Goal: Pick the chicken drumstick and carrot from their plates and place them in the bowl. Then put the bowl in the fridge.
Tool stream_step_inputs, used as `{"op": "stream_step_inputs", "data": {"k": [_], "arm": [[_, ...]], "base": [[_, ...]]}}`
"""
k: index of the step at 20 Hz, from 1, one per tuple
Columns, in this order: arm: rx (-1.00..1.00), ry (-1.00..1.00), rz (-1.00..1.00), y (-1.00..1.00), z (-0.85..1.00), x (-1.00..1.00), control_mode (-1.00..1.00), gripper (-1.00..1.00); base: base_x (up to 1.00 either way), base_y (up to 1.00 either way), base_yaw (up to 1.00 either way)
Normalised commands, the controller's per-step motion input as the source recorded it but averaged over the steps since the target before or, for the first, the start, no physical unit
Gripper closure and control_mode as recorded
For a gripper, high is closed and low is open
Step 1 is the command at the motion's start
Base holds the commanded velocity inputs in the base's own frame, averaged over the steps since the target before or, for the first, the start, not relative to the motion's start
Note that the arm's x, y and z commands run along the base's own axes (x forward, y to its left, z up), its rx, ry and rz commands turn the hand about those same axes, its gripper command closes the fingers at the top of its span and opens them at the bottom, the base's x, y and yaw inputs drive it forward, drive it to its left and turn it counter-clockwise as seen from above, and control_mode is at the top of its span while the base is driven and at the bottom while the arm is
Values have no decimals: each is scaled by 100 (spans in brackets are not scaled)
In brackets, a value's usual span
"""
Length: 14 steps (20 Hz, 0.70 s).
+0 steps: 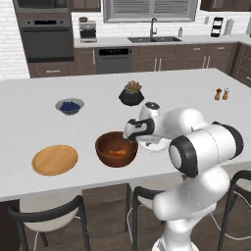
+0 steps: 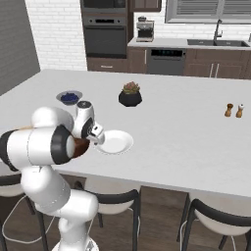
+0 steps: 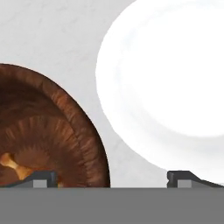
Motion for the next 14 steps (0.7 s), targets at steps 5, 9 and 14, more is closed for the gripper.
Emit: {"op": "stream_step_inputs", "data": {"k": [5,9,14], "arm": [[5,0,-15,6,-37,5,-100,-100],[4,0,-9,0,-18,18,-100,-100],[3,-1,-2,17,-13,11,-100,100]], "base": [[0,0,0],[0,0,0],[0,0,0]]}}
